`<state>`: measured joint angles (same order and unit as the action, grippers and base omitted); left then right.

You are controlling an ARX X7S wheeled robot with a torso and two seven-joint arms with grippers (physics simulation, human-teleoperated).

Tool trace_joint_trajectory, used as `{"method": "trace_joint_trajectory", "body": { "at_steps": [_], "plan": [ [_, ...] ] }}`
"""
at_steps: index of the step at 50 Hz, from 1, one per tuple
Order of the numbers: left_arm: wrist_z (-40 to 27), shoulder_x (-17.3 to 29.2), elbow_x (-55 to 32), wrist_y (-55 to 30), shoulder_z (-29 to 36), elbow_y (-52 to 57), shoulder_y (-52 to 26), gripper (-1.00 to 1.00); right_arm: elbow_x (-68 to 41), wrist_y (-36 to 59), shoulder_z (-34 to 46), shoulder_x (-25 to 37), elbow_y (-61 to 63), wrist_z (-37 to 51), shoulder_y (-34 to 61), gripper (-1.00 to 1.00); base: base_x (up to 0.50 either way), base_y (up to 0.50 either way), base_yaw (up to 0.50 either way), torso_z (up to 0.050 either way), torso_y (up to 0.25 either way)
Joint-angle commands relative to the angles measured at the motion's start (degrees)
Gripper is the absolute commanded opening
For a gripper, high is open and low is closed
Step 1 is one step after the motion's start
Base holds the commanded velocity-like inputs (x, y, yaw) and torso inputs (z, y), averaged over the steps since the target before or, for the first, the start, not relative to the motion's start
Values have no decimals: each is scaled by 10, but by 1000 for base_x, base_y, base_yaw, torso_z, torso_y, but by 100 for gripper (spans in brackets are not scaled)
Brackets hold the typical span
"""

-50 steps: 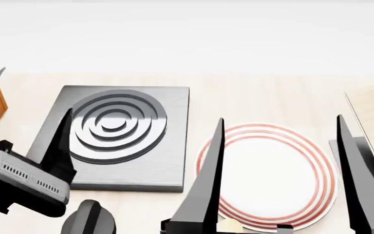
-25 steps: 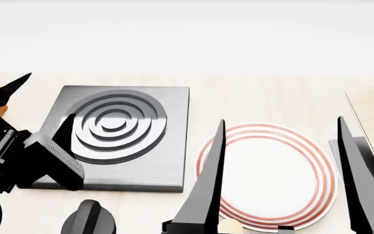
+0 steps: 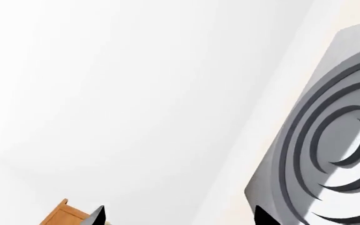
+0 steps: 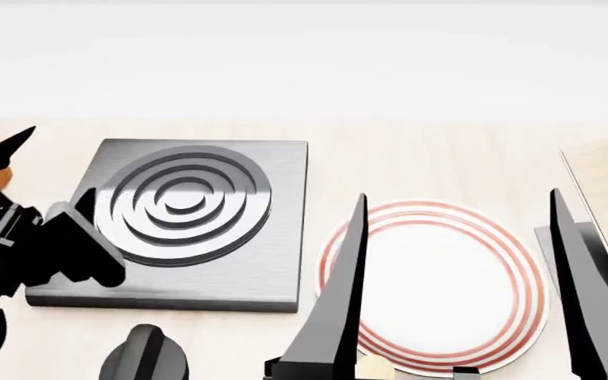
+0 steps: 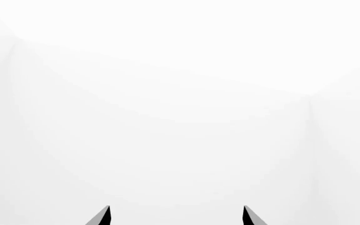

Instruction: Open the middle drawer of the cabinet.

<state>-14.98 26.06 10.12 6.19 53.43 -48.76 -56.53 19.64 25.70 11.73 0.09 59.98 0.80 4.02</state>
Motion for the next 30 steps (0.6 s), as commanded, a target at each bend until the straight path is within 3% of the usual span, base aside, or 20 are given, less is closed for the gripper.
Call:
{"method": "trace_joint_trajectory", "body": {
  "at_steps": [1, 11, 30],
  "plan": [
    [-10, -28, 4, 48, 8, -113, -21, 100, 0, -3, -2, 0, 0, -1, -2, 100, 0, 0, 0, 0, 0],
    [-31, -65, 10, 113, 18, -254, -58, 100, -1, 1, -2, 0, 0, 0, 1, 100, 0, 0, 0, 0, 0],
    [-36, -58, -1, 107, 56, -261, -53, 100, 0, 4, -2, 0, 0, -1, 3, 100, 0, 0, 0, 0, 0]
  ]
}}
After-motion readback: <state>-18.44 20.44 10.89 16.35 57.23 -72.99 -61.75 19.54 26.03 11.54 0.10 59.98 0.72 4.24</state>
